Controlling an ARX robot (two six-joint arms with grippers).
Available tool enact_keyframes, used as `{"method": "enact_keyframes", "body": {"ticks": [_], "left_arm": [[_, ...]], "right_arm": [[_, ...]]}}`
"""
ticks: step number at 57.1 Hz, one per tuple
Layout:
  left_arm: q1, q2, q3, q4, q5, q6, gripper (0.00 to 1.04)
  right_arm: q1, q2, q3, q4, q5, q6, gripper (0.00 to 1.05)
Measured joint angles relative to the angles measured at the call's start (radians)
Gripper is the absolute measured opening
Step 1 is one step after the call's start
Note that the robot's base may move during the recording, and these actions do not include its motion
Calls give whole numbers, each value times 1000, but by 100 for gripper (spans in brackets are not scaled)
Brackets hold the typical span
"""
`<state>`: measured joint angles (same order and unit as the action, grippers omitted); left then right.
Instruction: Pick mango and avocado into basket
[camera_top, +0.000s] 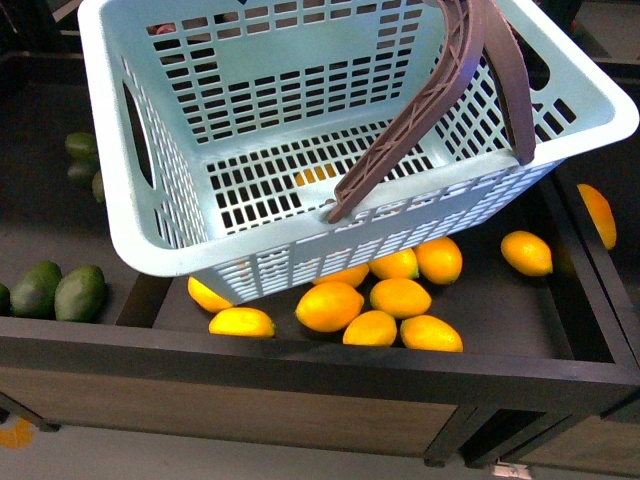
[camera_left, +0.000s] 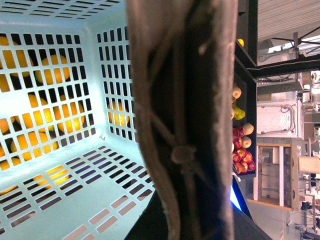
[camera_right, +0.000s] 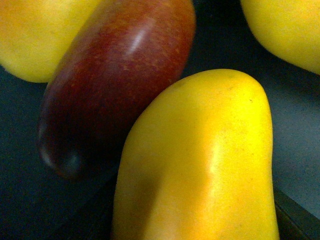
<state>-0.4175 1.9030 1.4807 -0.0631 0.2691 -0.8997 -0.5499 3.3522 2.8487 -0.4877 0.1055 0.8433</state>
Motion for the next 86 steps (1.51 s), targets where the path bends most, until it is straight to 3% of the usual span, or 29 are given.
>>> {"method": "enact_keyframes", "body": {"ticks": [5,10,21,43,54,67,86], "left_arm": [[0,0,0,0,1,0,6],[2,0,0,0,-3,1,6],[1,0,0,0,-2,1,6],[0,0,0,0,-1,1,6],[0,0,-1,0,-8,2,6],[0,-6,-1,0,11,-3,6],[2,-6,-1,0,-3,2,6]], "right_arm": [[3,-43,-45,38,-33,-42,63],[4,-215,-325,229,-89,-76,62],[15,-524,-735,438,-155,-198,62],[117,-977,-1399,682,-316,-422,62],[204,-1564,-1979,719,-394,-437,62],[243,-1937,-2038,705,-441,-444,62],[369,-1934,-2038,693,-419,-447,62]]}}
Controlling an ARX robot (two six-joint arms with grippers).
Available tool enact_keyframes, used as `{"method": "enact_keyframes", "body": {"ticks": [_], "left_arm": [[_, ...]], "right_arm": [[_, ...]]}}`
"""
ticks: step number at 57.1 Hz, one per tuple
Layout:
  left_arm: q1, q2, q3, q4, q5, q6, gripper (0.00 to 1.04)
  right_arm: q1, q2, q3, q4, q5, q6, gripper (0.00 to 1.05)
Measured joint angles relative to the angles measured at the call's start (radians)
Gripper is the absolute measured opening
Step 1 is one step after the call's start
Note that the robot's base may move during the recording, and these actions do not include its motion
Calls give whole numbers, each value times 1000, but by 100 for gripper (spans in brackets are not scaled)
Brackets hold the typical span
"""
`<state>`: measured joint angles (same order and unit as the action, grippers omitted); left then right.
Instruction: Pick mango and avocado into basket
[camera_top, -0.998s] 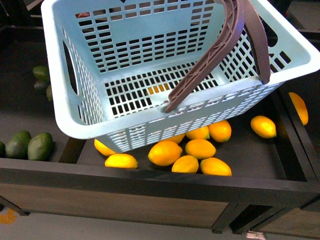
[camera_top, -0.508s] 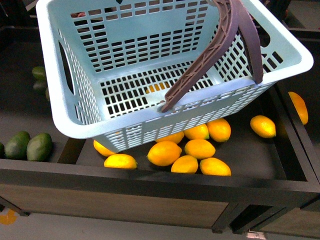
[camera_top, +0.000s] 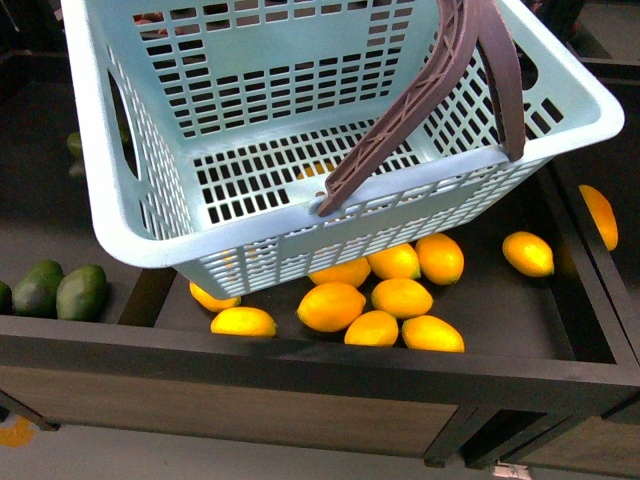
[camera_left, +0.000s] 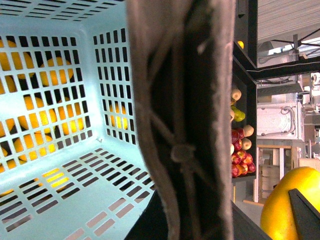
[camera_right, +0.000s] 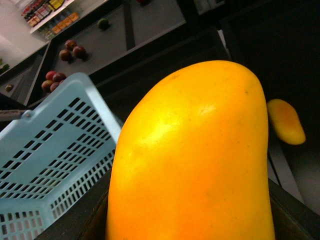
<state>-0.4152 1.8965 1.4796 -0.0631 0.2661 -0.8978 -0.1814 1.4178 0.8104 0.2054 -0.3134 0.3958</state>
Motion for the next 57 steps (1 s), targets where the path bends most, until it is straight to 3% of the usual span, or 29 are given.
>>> {"method": "enact_keyframes", "body": {"ticks": [23,49,57], "left_arm": [[-3,0,0,0,-3,0,6],[-3,0,0,0,4,0,6],[-3,0,0,0,3,0,6]], "right_arm": [[256,199,194,39,171,-59,62],[387,365,308,8,245,-148,62],[406,385,309,5,251,-149,84]]}}
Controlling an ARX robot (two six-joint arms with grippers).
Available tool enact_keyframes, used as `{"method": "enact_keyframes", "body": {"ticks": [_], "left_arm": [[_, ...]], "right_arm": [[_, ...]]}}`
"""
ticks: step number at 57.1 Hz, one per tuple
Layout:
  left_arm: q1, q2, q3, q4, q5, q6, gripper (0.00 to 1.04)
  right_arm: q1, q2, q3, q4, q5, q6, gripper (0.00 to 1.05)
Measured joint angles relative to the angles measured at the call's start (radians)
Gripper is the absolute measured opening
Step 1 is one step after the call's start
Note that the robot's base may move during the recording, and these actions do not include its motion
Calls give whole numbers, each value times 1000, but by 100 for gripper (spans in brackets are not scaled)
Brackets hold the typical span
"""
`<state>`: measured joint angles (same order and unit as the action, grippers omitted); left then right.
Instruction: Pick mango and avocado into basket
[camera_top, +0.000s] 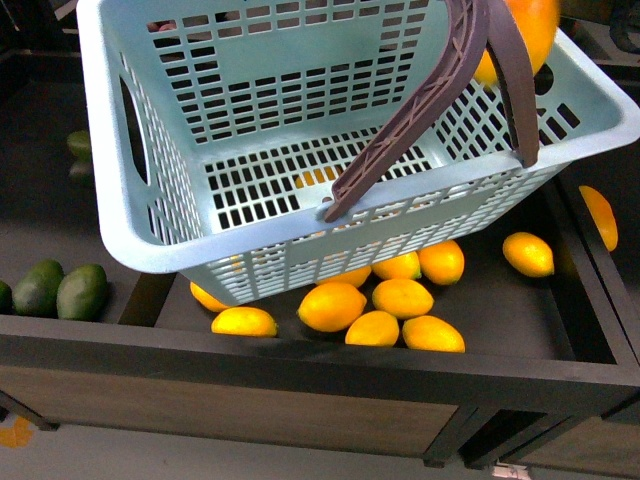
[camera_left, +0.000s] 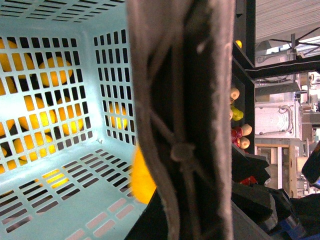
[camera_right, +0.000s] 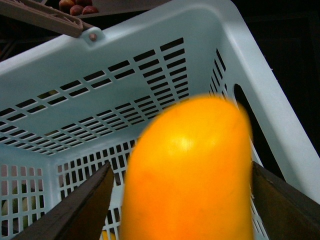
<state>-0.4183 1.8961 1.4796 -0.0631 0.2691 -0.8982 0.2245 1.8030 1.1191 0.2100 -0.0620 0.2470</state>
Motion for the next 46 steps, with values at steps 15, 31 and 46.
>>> {"method": "enact_keyframes", "body": {"ticks": [15,31,46], "left_arm": [[2,2,-4,-1,-6,3,6],[3,2,-5,-2,-5,2,6],[-1,2,-5,-2,1,0,6]], "right_arm": [[-42,-40,-25,38,42,34,97],[-190,-338,-364,433,111,-135,79],[-222,-520,-710,648,67,-236,25]]}}
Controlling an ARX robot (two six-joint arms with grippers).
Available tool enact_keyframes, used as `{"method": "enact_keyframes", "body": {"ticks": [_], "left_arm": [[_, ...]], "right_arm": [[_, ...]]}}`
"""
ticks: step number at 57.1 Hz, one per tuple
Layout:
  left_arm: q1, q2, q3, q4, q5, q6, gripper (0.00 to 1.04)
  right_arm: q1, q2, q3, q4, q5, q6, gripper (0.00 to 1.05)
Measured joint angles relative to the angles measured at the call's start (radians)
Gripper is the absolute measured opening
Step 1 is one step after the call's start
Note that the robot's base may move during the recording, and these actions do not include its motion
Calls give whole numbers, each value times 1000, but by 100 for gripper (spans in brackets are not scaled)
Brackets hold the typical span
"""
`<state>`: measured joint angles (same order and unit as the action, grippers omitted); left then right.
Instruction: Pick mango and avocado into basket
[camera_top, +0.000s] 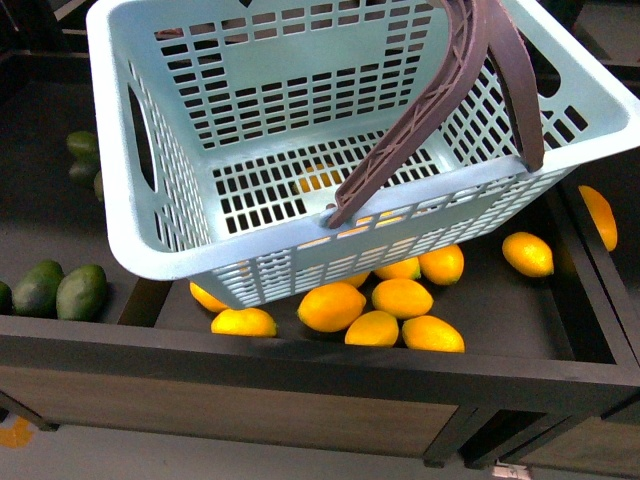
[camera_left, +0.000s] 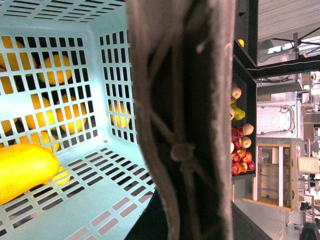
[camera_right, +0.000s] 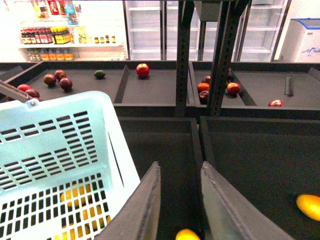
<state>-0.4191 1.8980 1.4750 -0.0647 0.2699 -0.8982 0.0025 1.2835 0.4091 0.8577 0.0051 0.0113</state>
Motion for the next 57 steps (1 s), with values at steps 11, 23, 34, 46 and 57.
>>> {"method": "enact_keyframes", "body": {"ticks": [11,23,34,46,57], "left_arm": [[2,0,0,0,-4,1,6],[2,0,0,0,-4,1,6],[2,0,0,0,-4,1,6],[2,0,0,0,-4,1,6],[2,0,0,0,-3,0,6]], "right_arm": [[-1,-119,-125,13,1,-7,2],[-1,-282,-251,-26,0,-8,2],[-1,-423,-318,-103,0,-8,2],[-1,-510,-382,-113,0,-8,2],[-1,-629,-401,-222,0,-8,2]]}}
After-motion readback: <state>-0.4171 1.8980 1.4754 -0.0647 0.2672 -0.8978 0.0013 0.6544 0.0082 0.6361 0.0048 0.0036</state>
